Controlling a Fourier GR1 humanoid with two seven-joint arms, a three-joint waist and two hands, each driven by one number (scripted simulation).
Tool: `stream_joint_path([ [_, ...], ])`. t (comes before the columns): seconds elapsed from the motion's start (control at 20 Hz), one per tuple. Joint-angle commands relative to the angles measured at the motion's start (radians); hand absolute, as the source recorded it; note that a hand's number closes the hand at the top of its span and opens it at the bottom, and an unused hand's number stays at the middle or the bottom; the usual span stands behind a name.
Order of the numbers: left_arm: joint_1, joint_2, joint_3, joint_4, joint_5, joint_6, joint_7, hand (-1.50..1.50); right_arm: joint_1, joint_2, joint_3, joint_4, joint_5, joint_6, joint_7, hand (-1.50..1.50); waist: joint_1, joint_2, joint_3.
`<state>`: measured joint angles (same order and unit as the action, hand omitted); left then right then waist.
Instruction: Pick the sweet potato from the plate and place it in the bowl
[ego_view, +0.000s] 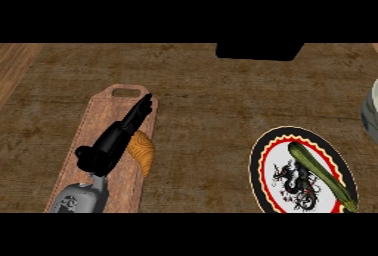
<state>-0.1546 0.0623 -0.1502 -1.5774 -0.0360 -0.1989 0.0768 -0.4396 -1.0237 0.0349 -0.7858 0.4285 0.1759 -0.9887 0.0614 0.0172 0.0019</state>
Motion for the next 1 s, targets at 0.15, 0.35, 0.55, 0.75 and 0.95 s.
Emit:
stream_joint_path([
  [0.15, 0.002, -0.034, -0.012, 0.016, -0.009, 0.022, -0.011, 0.00, -0.115, 0.052, 0.073, 0.172, 0.017, 0.143, -0.201, -1.50, -0.005, 0.002, 0.002],
  [0.35, -0.020, -0.001, 0.018, 0.020, 0.011, -0.007, -0.006, 0.00, -0.204, 0.123, 0.049, 0.235, -0.037, 0.142, -0.161, -1.50, -0.004, 0.001, 0.002],
  [0.55, -0.001, 0.031, 0.039, -0.011, 0.030, -0.028, 0.011, 0.00, -0.289, 0.073, -0.030, 0.321, -0.155, 0.285, -0.077, -1.50, 0.003, -0.002, 0.002],
  [0.75, -0.001, -0.007, 0.002, -0.004, 0.001, -0.004, -0.006, 0.00, -0.322, 0.060, -0.082, 0.430, -0.234, 0.355, 0.009, -1.50, 0.002, 0.005, 0.003],
  [0.95, -0.005, -0.004, -0.008, -0.032, 0.001, -0.011, 0.016, 0.00, -0.366, 0.008, -0.105, 0.501, -0.273, 0.442, 0.066, -1.50, 0.013, 0.007, 0.005],
])
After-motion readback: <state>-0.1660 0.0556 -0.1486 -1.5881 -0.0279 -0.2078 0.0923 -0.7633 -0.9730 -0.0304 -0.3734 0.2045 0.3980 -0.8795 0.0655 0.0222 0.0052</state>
